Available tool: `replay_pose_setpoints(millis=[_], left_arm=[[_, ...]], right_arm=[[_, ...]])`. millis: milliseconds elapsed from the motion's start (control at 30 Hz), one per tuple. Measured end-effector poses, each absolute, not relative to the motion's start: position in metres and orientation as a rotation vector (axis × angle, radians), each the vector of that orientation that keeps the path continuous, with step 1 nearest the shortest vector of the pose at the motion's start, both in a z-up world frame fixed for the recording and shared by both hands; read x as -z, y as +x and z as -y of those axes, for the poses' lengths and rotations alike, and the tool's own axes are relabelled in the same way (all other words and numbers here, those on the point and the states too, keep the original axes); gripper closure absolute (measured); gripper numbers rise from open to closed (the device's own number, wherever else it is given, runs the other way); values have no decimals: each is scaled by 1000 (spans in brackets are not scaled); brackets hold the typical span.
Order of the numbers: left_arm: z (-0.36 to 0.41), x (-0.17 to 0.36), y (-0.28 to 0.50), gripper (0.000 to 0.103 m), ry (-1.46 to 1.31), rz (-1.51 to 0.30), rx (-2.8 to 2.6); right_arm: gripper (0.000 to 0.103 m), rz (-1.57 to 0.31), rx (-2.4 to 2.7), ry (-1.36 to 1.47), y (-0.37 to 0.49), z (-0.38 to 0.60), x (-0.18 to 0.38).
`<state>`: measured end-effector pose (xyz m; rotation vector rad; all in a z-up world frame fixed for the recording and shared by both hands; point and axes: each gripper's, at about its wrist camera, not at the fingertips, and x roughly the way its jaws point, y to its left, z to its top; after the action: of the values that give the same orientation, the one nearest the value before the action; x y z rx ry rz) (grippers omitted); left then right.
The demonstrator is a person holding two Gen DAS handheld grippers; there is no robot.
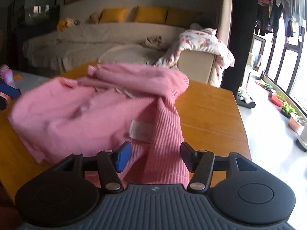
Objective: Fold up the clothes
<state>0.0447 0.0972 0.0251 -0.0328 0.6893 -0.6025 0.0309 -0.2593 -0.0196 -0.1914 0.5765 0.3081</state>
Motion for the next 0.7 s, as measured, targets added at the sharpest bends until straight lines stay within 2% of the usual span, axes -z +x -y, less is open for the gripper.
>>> replay_pose_setpoints(millis=[67, 133, 200, 300, 433, 533, 633, 667, 700], left_arm=[[-78, -25, 47, 16, -5, -679, 642], [-59, -25, 49, 13, 24, -668, 682], [-31, -23, 52, 9, 83, -648, 710], [7, -17, 57, 8, 188, -633, 670], [30, -8, 72, 8, 194, -695, 599], [27, -4, 78, 8, 156, -740, 583], [23, 1, 81, 8, 146, -775, 569], [22, 3, 82, 8, 141, -787, 565], [20, 5, 82, 8, 138, -796, 563]], right_arm=[[35, -600, -288, -170, 36, 261, 24], [9, -622, -272, -107, 38, 271, 25], [1, -649, -264, -13, 39, 282, 25], [0, -728, -272, 220, 45, 299, 33], [0, -721, -215, 282, 42, 296, 32], [0, -737, -250, 223, 41, 276, 31], [0, -643, -267, 62, 24, 255, 33], [1, -611, -272, 8, 18, 249, 34], [8, -578, -277, -47, 12, 242, 35]])
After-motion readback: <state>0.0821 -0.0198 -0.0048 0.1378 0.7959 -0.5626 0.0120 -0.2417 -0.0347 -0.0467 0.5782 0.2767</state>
